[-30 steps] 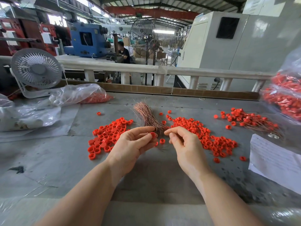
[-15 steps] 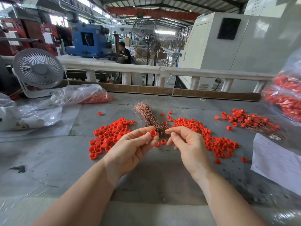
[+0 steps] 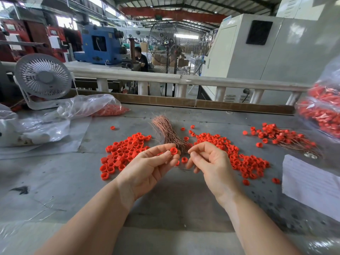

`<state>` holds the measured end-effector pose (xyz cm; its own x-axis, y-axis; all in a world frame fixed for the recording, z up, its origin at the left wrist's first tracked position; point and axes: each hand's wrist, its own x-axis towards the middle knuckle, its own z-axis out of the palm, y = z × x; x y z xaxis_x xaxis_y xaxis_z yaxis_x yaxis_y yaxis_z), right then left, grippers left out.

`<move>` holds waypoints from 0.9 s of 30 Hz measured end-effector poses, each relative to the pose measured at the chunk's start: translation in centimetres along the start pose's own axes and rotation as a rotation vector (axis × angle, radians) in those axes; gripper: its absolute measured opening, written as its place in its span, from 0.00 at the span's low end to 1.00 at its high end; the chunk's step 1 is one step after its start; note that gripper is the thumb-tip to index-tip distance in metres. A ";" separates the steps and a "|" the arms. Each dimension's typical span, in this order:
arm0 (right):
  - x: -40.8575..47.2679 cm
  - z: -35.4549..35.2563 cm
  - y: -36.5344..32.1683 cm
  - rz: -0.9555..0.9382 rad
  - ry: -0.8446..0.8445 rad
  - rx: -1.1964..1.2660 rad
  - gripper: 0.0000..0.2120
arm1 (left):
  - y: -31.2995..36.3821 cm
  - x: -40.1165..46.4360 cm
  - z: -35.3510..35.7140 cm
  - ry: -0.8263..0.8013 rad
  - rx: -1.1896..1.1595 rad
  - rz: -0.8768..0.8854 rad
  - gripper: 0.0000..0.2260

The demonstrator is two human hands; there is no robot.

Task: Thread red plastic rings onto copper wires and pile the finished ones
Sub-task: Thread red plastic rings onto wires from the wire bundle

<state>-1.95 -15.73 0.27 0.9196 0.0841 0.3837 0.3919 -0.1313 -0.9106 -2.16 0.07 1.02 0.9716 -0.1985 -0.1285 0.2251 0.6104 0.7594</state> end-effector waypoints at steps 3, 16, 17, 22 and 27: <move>0.1 -0.1 0.0 0.008 0.018 0.041 0.09 | 0.0 0.0 0.1 -0.006 0.012 -0.005 0.09; -0.2 0.2 -0.3 0.025 -0.026 -0.037 0.10 | -0.1 0.0 -0.1 -0.038 0.067 -0.015 0.10; -0.2 0.3 -0.4 0.024 -0.020 -0.036 0.10 | -0.1 0.0 -0.1 -0.039 0.064 -0.017 0.10; -0.1 0.2 -0.3 0.018 -0.002 -0.057 0.09 | 0.0 -0.1 -0.1 -0.043 0.059 -0.020 0.11; -0.3 0.2 -0.3 0.019 -0.031 -0.090 0.10 | 0.0 -0.1 -0.1 -0.047 0.071 -0.017 0.11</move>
<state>-2.33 -15.47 0.41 0.9263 0.1110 0.3601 0.3763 -0.2215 -0.8996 -2.24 0.15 0.94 0.9628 -0.2455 -0.1126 0.2342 0.5514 0.8007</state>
